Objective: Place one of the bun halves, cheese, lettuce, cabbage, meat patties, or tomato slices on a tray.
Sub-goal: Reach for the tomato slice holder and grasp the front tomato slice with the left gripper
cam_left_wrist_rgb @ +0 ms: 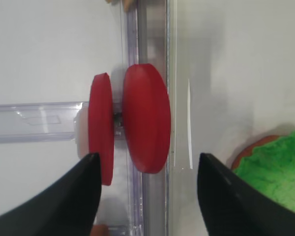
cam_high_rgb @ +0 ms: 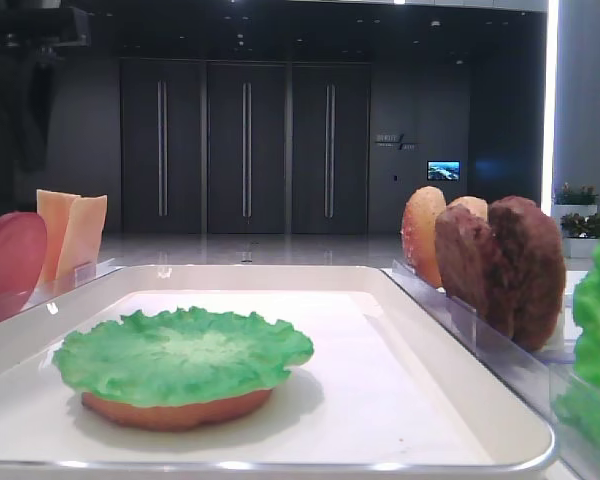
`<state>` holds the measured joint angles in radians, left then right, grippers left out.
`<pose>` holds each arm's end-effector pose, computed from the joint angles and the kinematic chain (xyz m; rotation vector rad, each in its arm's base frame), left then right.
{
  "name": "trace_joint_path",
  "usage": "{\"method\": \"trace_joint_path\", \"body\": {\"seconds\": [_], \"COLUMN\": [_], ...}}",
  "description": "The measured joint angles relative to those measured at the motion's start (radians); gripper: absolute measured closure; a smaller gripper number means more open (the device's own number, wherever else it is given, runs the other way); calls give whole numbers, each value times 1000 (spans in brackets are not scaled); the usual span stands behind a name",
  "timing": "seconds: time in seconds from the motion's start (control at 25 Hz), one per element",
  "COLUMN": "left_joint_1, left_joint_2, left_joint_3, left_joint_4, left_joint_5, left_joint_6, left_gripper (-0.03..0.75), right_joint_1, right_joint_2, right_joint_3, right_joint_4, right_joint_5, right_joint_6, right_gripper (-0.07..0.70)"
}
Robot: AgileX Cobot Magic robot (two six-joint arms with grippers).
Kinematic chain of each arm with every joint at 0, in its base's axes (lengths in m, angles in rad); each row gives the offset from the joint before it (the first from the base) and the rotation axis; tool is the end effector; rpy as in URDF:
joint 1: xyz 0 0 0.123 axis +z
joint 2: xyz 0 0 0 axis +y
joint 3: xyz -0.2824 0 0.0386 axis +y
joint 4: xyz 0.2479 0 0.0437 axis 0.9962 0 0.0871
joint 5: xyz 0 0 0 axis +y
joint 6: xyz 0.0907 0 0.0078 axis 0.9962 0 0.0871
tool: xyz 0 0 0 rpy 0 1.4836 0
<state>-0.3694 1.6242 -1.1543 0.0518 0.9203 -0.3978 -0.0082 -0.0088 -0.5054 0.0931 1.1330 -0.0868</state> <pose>0.2983 -0.1115 0.2419 -0.0037 2.8752 -0.0844 -0.0101 0.0078 0.2731 -0.0917 2.0971 0.0551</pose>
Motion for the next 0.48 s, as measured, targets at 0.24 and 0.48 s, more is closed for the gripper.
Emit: {"method": "trace_joint_path", "body": {"seconds": [0.24,0.48], "left_joint_1": [0,0], "left_joint_2": [35,79], "left_joint_3": [0,0], "left_joint_4": [-7,-17], "left_joint_5": [-51,-70], "left_joint_6": [0,8], "left_gripper": [244,244], "right_joint_1": [0,0], "right_joint_2": [0,0], "right_joint_3": [0,0], "right_joint_4": [0,0], "right_joint_5": [0,0], "right_joint_6": [0,0], "right_gripper": [89,89]}}
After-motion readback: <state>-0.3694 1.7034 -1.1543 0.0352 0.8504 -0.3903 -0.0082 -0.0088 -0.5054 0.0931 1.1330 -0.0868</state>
